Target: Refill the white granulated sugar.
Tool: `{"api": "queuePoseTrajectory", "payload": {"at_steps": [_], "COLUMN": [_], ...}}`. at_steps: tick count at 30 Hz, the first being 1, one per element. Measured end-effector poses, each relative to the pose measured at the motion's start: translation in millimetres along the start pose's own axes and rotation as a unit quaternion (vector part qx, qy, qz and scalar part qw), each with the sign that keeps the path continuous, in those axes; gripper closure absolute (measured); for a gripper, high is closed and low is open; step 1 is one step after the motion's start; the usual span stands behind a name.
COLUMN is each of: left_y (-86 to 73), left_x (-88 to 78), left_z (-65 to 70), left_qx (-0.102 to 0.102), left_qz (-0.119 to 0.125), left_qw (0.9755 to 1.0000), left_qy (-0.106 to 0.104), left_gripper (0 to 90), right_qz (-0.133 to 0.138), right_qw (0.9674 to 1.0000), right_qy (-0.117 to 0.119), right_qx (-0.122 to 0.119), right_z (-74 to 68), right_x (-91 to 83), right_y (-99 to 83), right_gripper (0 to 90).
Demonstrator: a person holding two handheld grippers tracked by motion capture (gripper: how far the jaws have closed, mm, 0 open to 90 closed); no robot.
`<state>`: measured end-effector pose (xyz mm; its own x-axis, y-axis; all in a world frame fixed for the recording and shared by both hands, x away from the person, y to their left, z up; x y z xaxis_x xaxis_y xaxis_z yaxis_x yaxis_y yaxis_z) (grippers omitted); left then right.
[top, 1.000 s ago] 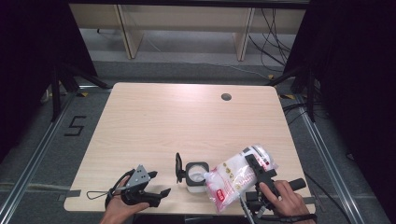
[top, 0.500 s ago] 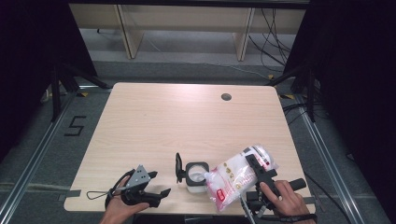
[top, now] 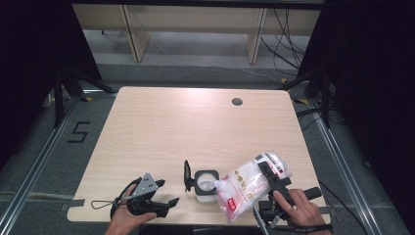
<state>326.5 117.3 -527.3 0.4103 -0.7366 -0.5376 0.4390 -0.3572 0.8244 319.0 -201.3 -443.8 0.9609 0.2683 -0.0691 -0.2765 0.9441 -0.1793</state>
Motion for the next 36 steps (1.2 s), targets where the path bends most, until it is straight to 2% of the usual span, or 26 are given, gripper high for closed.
{"api": "queuePoseTrajectory", "payload": {"at_steps": [1,3,9,10,11,12,13,14,15,16,17,18,19,22,24,26,27,28,29,31,32,34,35,36], "left_y": [0.5,-0.2,0.1,0.4,0.4,0.4,0.2,0.2,0.9,0.9,0.9,0.9,0.6,0.8,0.5,1.3,1.0,1.0,1.1,1.8,0.9,0.9,1.6,1.6], "left_x": [-0.6,-0.1,-0.4,-0.5,-0.5,-0.5,-0.3,-0.3,0.3,0.1,0.1,0.1,-0.3,-0.3,-0.2,0.5,-1.0,-1.0,-0.8,-0.2,-1.0,-1.0,-0.2,-0.2], "left_z": [-1.4,-0.5,-1.0,-0.9,-0.9,-0.9,-0.8,-0.8,0.1,0.0,-0.1,-0.1,-0.8,-0.9,-0.9,0.0,-2.4,-2.4,-1.5,-1.1,-2.4,-2.4,-0.6,-0.6], "left_qx": [0.015,0.002,0.001,0.001,0.001,0.001,0.000,0.000,-0.004,-0.003,-0.003,-0.003,-0.001,0.000,0.000,-0.005,0.011,0.011,0.006,0.005,0.010,0.010,-0.001,-0.001], "left_qz": [-0.004,-0.001,0.000,0.003,0.002,0.002,0.002,0.002,0.007,0.007,0.007,0.007,0.005,0.005,0.003,0.010,0.002,0.002,0.004,0.009,0.001,0.001,0.010,0.010], "left_qw": [0.9999,1.0000,1.0000,1.0000,1.0000,1.0000,1.0000,1.0000,1.0000,1.0000,1.0000,1.0000,1.0000,1.0000,1.0000,0.9999,0.9999,0.9999,1.0000,0.9999,0.9999,0.9999,1.0000,1.0000], "left_qy": [-0.001,0.002,0.002,0.002,0.002,0.002,0.002,0.002,0.001,0.002,0.001,0.001,0.002,0.002,0.002,0.003,0.003,0.003,0.003,0.002,0.002,0.002,0.001,0.001], "left_gripper": [20.1,20.1,20.2,20.2,20.2,20.2,20.2,20.2,20.2,20.2,20.2,20.3,20.2,20.3,20.3,20.4,20.5,20.4,20.4,20.4,20.5,20.4,20.4,20.4], "right_qz": [0.015,0.014,0.016,0.010,0.011,0.011,0.011,0.020,0.013,-0.007,0.005,0.005,0.008,0.012,0.016,0.007,-0.009,0.009,0.013,0.009,0.004,0.012,0.009,0.009], "right_qw": [0.9998,0.9998,0.9998,0.9998,0.9997,0.9997,0.9999,0.9997,0.9998,0.9989,0.9995,0.9995,0.9999,0.9999,0.9996,0.9999,0.9981,0.9997,0.9993,0.9990,0.9994,0.9995,0.9997,0.9997], "right_qy": [-0.009,-0.011,-0.013,-0.009,-0.010,-0.010,-0.005,-0.013,-0.008,-0.001,-0.003,-0.003,-0.003,-0.004,-0.012,-0.001,0.003,0.001,-0.007,-0.006,0.005,-0.002,0.001,0.001], "right_qx": [-0.010,0.002,0.001,0.016,0.018,0.018,0.005,0.006,0.015,0.047,0.030,0.030,0.014,0.009,0.018,0.010,0.061,0.021,0.035,0.044,0.033,0.029,0.022,0.022], "right_z": [2.8,1.6,2.3,-0.3,-0.3,-0.3,2.9,3.0,0.9,-4.7,-1.2,-1.2,1.6,1.8,1.5,1.5,-6.4,0.1,-1.6,-3.2,-2.4,-1.1,0.0,0.0], "right_x": [1.5,2.1,1.8,0.5,0.4,0.4,0.6,1.7,0.7,-1.9,-0.1,-0.1,0.4,0.8,1.9,0.6,-1.4,0.9,1.7,0.8,0.4,1.8,1.1,1.1], "right_y": [1.1,0.5,0.8,0.0,0.1,0.1,1.5,2.2,1.7,-0.3,0.7,0.7,1.0,0.9,0.8,-0.1,-2.0,-0.1,0.1,-0.6,-1.1,-0.6,-1.1,-1.1], "right_gripper": [43.9,43.9,44.0,44.0,44.0,44.0,44.1,44.1,44.1,44.1,44.1,44.1,44.2,44.2,44.2,44.2,44.3,44.3,44.2,44.3,44.3,44.3,44.3,44.3]}}
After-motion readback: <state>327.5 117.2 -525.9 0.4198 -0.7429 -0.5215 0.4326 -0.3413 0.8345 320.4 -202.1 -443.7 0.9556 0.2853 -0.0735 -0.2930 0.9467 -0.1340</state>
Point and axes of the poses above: each handheld gripper's, and its own axes: x roughly forward along the jaws, y roughly out of its top, z roughly to its right, the point moved 6 cm from there along x, roughly forward along the jaws, and after that the axes turned 7 degrees about -y, right-handed, at the moved point
